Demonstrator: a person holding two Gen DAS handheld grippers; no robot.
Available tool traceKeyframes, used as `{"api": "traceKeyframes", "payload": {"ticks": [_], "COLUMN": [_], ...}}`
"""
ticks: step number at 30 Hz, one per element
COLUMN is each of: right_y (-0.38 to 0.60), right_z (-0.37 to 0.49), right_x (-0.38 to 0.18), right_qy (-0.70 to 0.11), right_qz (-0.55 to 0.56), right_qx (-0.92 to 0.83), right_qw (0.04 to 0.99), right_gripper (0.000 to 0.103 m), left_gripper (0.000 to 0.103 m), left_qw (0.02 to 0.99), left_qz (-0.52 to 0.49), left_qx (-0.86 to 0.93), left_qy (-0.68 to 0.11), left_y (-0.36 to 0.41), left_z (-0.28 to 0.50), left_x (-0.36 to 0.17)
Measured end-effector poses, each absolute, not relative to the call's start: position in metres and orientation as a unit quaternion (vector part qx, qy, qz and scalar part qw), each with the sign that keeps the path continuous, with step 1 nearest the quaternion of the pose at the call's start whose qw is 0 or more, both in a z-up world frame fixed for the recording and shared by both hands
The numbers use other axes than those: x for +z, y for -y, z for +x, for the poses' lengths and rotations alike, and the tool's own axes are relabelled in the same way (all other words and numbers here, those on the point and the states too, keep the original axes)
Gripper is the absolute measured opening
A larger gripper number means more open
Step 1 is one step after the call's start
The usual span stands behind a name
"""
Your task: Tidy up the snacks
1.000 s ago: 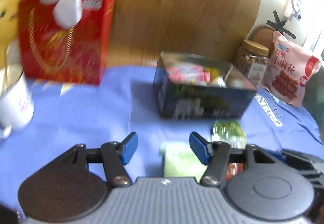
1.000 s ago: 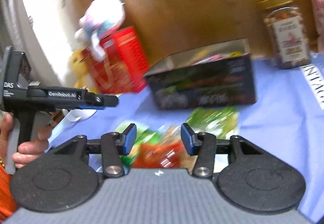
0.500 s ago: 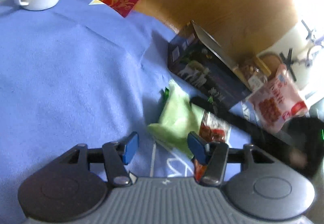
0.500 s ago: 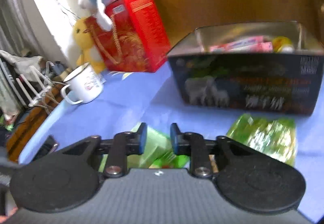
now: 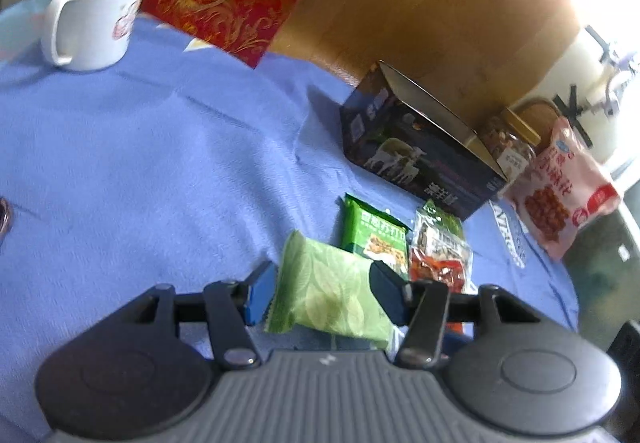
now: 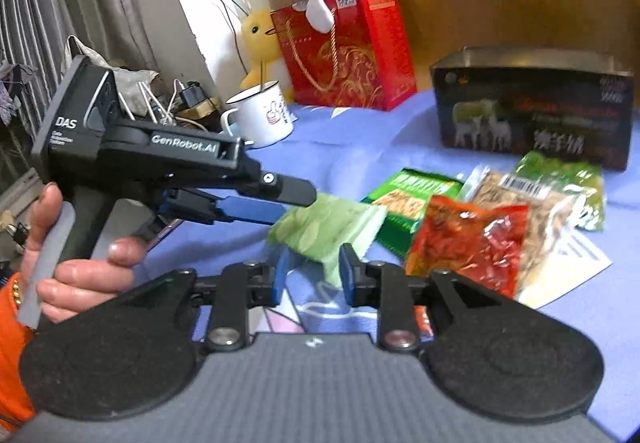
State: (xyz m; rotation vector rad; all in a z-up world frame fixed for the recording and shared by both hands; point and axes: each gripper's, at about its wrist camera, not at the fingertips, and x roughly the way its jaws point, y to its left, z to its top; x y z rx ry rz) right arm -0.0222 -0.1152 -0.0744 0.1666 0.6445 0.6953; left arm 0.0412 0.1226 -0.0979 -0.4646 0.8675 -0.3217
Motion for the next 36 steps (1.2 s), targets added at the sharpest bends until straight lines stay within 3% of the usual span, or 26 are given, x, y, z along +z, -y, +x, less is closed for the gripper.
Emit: {"api": "traceKeyframes", "payload": {"ticks": [1,12,22,36], "right_y": [0.115,0.111,0.140,0.141], "right_z": [-0.022,-0.046,-0.043,-0.049], "right_x": [-0.076,-0.095,-0.101,-0.100], "right_qy": [-0.314,-0.309,-0.309,-0.308], "right_qz": [0.077,0.030,0.105,0.106], "right_qx": [0.332,0.249,0.245,0.245], "right_qw": [0.886,0.917,0.913,0.913], "right_gripper": [0.042,0.040,0.040,0.040], "left_gripper": [0.053,0.054,0.057,0.057], "left_qw": [0.872,0.884,0.889,0.889], "left_qz": [-0.211,-0.046,-0.067,-0.067], "left_qx": [-0.159,-0.209,-0.219,-0.216], "left_qy": [-0.412,-0.415,-0.398,-0.399], "left_y": [-0.120,-0.030,-0.021,-0.023], "left_z": [0.041,0.027,0.018,0.013], "left_x": [-0.097,-0.098,-0.107,-0.106]}}
